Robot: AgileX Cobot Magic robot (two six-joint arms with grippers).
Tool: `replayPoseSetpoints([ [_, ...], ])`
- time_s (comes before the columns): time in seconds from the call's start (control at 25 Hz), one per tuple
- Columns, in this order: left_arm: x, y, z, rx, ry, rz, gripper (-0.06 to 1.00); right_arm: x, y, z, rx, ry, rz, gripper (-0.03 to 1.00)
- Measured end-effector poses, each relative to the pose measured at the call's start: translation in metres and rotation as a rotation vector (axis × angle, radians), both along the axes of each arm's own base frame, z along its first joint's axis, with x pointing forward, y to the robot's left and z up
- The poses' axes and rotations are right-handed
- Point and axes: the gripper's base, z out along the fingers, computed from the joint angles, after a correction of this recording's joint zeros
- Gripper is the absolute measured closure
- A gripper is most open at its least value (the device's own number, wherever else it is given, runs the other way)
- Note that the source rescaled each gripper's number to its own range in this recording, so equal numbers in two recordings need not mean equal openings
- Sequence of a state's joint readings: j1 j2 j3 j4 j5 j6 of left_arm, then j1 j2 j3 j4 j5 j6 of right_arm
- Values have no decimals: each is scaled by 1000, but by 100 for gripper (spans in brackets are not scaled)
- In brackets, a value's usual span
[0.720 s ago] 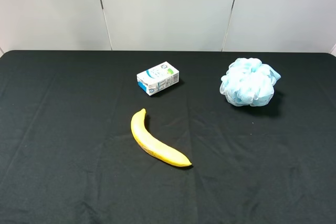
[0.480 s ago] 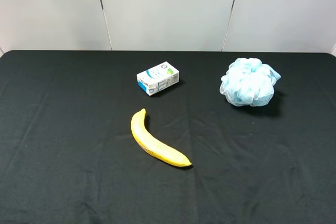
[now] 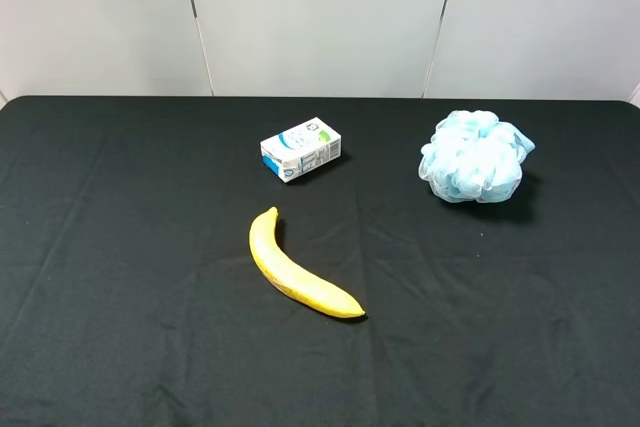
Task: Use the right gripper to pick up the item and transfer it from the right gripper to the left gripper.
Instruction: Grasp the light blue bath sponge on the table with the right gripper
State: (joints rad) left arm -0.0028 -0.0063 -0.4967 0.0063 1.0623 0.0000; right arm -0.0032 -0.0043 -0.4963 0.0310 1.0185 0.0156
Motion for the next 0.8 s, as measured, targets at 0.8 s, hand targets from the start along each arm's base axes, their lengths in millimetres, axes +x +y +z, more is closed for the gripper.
replayPoseSetpoints([
  [0.8, 0, 0, 0, 0, 0, 0, -3, 5, 0, 6, 20, 26, -14, -3],
])
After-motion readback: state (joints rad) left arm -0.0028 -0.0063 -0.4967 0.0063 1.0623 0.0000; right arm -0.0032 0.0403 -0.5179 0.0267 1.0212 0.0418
